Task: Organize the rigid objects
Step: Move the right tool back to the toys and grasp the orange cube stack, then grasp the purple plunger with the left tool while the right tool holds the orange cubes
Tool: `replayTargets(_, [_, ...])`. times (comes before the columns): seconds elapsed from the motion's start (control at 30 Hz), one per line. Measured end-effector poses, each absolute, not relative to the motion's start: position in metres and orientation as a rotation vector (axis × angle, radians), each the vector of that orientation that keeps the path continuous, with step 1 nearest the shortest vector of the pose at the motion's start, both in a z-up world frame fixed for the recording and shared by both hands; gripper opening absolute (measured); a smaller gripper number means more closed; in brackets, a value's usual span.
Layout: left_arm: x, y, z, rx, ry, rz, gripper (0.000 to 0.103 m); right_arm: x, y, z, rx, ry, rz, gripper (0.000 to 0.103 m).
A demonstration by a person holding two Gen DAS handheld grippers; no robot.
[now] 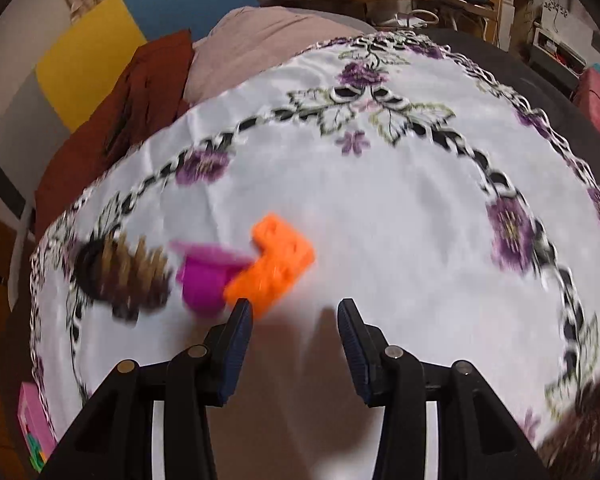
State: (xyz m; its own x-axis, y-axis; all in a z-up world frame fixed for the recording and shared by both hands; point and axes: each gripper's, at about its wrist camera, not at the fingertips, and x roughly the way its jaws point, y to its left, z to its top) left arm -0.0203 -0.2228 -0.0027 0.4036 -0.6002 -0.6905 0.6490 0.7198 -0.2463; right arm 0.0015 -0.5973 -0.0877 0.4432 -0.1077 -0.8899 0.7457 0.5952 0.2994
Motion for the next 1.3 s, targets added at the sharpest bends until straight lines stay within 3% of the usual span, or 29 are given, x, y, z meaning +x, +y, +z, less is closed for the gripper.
replayTargets(0.37, [-0.021, -0.249, -0.012, 0.121, 0.869, -0.806, 0.103, 0.027, -0.605, -0.103, 0.783, 0.979, -0.532, 0.044])
replayTargets(0.53, [-0.019, -0.274, -0.008, 0.155, 0.857, -0.837, 0.103, 0.020, -0.616, -0.109, 0.817, 0.996, -0.560, 0.031])
replayTargets(1.1, [0.035, -0.447, -0.027, 0.228, 0.884, -0.958, 0.103, -0.050, -0.636, -0.105, 0.864, 1.028, -0.801, 0.027])
replayTargets(1.3, [0.043, -0.500, -0.049, 0.318, 0.885, -0.971, 0.088, -0.045, -0.637, -0.109, 0.893, 1.024, -0.775, 0.027])
